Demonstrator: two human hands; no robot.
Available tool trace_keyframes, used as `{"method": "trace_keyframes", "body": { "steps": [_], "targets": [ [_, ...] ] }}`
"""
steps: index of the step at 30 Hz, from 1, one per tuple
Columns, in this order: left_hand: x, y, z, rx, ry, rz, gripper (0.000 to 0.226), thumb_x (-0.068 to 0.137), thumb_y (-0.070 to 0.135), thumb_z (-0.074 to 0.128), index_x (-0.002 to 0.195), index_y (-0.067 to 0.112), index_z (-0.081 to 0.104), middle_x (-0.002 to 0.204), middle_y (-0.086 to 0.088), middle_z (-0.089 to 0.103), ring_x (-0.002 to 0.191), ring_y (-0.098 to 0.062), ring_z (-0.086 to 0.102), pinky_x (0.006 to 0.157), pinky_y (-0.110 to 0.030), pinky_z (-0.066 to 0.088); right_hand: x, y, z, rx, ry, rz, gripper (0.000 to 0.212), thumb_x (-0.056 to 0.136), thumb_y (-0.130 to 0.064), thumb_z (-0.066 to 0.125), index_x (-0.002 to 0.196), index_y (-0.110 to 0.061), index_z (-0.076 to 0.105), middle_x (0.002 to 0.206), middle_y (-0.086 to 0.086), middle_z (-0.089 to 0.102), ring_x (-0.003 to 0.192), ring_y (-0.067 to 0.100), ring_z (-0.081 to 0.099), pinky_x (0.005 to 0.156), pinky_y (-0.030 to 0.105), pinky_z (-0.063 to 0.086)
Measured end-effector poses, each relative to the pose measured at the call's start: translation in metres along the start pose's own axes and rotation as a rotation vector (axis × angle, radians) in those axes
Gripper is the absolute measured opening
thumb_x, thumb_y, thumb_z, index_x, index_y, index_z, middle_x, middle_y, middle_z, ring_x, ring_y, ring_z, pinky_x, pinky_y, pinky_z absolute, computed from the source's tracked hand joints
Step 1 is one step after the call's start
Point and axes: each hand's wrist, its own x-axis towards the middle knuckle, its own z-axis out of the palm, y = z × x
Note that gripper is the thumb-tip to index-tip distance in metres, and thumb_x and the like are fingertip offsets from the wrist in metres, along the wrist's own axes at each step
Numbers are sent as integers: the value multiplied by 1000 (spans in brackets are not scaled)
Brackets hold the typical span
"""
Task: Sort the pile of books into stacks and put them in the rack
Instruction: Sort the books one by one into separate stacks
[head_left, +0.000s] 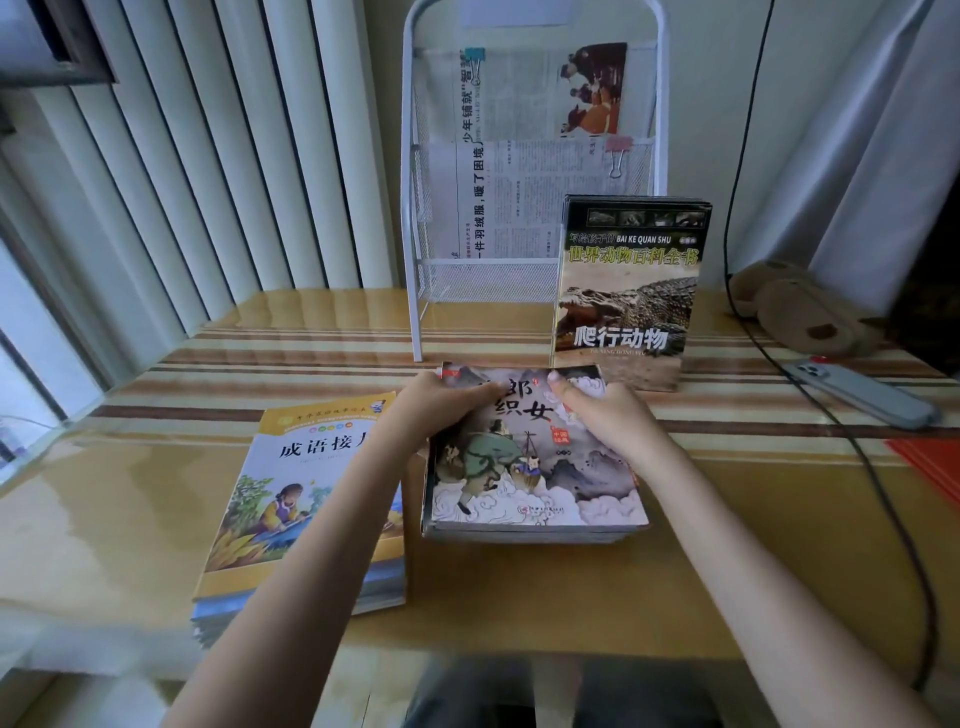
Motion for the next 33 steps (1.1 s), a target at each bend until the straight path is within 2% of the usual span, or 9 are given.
{"method": "trace_keyframes", "body": {
  "steps": [6,9,11,14,17,20,23,29,33],
  "targets": [
    [-1,-7,7,121,48,-38,55,73,60,69,59,13,43,56,-1,43,50,-12,41,45,-22,26,0,12,21,-287,231,43,68,75,-81,42,59,-15,40,52,-1,39,47,17,42,48,24,27],
    [5,-2,7,326,228,110,41,79,44,70,73,7,54,75,-8,57,76,-24,52,67,-31,37,7,18,21,-425,217,-39,74,75,-82,35,72,-11,54,79,11,57,84,24,56,70,31,42],
    [11,2,10,513,315,248,28,86,23,65,101,2,57,111,-16,58,106,-30,48,91,-34,35,12,23,25,-538,190,-51,89,74,-82,35,111,-4,54,120,18,53,115,30,45,93,38,38],
    [16,2,20,673,113,286,39,94,21,53,127,1,49,137,-17,46,131,-31,34,111,-39,25,14,22,25,-521,267,-105,93,71,-77,50,131,-8,30,134,18,40,122,34,37,97,42,37],
    [21,5,19,686,-25,270,35,97,21,49,123,-1,56,139,-20,44,133,-31,34,112,-39,23,26,21,10,-494,330,-165,87,74,-68,58,134,-14,26,134,16,41,123,33,39,96,42,41],
    [33,31,5,599,14,339,52,93,27,58,133,-3,46,153,-20,25,143,-29,19,116,-35,12,51,27,-19,-329,487,-115,75,79,-61,60,130,-13,32,132,15,43,120,32,42,90,40,47],
    [57,68,6,381,29,416,72,88,37,63,144,3,33,149,-14,35,137,-28,33,111,-35,28,78,37,-49,-166,596,-10,72,82,-54,61,132,-10,32,134,17,40,120,35,41,91,43,43],
    [139,110,55,-12,-234,217,87,74,57,70,132,-3,43,126,-5,53,121,-22,48,104,-39,37,139,53,-78,207,450,167,111,74,-70,58,150,-9,5,158,12,12,143,31,20,115,47,23],
    [179,104,87,-187,-255,186,67,70,45,79,109,-2,54,100,-9,67,86,-15,63,67,-19,48,167,63,-72,346,342,216,107,75,-69,54,150,-9,7,159,9,11,144,30,18,113,46,21]
  ]
}}
